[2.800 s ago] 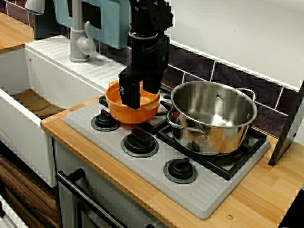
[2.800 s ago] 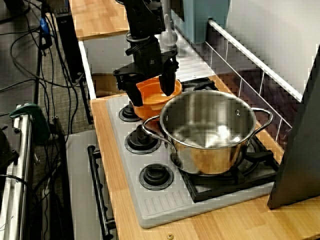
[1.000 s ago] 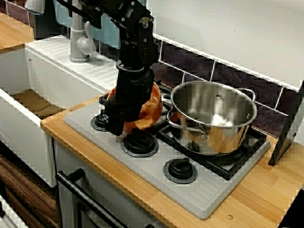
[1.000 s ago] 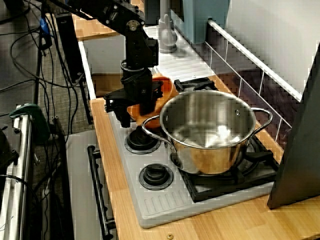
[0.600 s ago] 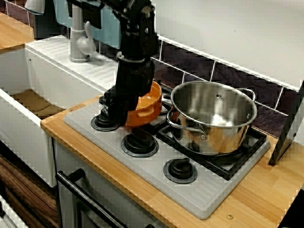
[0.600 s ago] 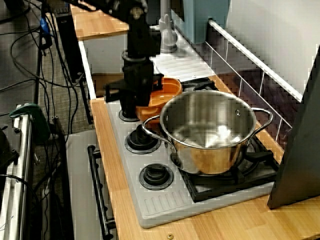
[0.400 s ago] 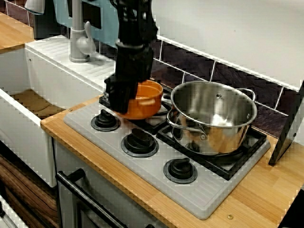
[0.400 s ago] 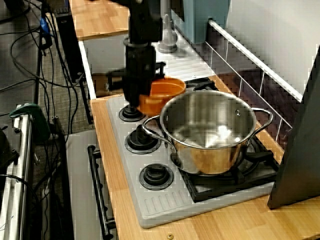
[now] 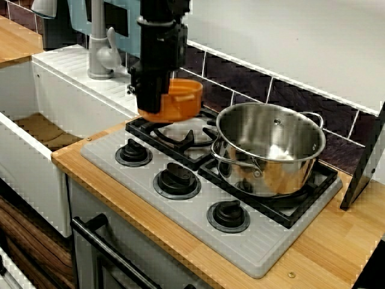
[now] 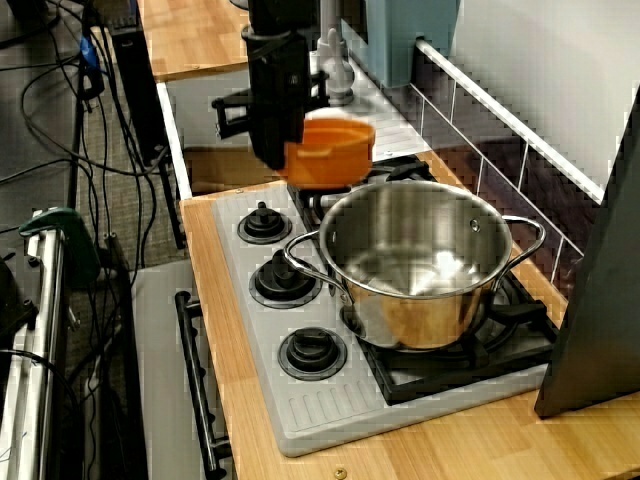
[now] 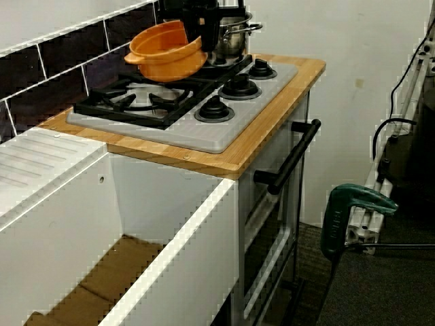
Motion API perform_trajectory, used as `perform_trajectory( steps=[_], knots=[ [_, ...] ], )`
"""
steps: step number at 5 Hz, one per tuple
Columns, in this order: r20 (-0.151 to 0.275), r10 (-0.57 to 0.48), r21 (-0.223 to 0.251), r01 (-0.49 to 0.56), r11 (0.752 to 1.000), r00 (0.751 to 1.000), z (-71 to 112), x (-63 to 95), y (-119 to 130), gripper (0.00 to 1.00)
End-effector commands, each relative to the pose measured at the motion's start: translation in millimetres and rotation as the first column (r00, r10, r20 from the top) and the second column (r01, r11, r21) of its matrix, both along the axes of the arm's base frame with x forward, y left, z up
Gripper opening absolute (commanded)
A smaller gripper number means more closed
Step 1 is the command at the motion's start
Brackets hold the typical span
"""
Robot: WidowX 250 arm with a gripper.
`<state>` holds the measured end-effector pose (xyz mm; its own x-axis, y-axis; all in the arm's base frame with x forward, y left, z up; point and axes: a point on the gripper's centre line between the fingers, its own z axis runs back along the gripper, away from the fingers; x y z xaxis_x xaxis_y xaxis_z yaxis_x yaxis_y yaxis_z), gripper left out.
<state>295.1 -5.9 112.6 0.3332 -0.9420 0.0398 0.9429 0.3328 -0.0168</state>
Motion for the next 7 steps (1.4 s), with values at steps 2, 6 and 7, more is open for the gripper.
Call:
perform_trajectory(
  steps=[2,6,7],
  knots=[
    [0.078,0.024,0.074,-0.03,0.997,0.997,20.0,15.7,-3,0.0],
    [-0.001,0.181,0.18,-0.178,0.967,0.984,4.4,58.0,-11,0.0],
    [-0.036,0.196,0.207,-0.184,0.961,0.98,-2.6,67.2,-16,0.0]
  ],
)
